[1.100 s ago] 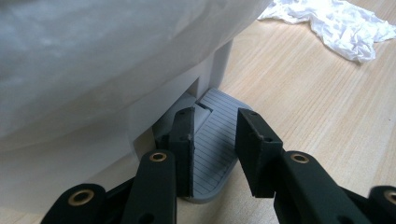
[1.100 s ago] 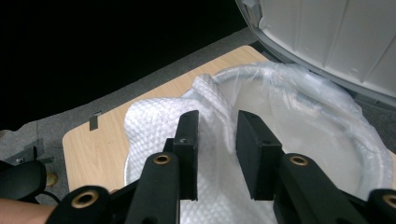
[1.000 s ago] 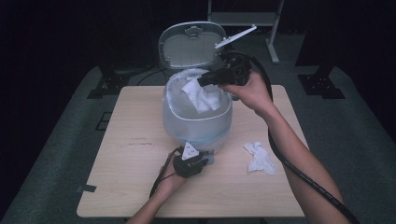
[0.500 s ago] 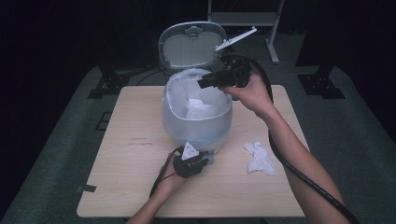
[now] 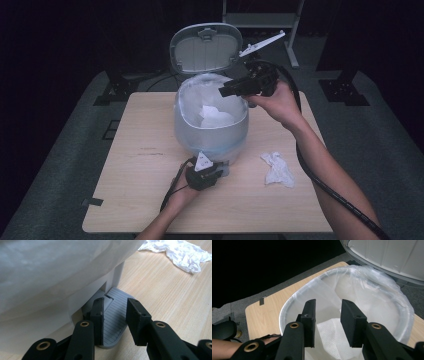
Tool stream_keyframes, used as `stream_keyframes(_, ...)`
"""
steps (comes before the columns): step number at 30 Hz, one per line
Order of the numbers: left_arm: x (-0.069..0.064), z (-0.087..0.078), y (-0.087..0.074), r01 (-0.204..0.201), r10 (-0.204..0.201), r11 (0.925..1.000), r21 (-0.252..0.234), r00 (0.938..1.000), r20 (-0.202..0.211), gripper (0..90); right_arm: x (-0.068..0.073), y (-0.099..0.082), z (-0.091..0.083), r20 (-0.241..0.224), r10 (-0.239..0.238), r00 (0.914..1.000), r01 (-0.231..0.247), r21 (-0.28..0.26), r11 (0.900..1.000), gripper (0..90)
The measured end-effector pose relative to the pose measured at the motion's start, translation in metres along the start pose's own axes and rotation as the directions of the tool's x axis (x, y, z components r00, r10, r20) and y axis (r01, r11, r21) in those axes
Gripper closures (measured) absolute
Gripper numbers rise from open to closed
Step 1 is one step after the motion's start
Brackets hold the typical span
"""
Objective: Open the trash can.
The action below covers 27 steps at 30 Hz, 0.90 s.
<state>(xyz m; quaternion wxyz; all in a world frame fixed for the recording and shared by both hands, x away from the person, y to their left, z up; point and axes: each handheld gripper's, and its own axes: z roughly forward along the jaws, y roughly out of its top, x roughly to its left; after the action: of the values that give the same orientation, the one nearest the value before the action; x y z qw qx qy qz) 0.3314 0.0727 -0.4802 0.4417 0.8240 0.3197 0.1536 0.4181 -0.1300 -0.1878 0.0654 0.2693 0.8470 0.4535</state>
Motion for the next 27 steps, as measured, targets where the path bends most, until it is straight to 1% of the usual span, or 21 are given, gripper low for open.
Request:
stream_keyframes(12,-0.001,0.000,0.000,-0.005,0.005,1.0000,0.004,1.0000,-0.003,67.7,-0.001,-0.014,-0.017,0.014,-0.001,0.9999,0.001,-0.002,1.0000,60.5)
stream_keyframes(27,0.000,0.000,0.000,-0.005,0.005,1.0000,0.003,1.0000,-0.002,67.5,-0.013,-0.038,-0.034,0.039,0.029,0.9988,-0.029,-0.006,0.9996,58.8)
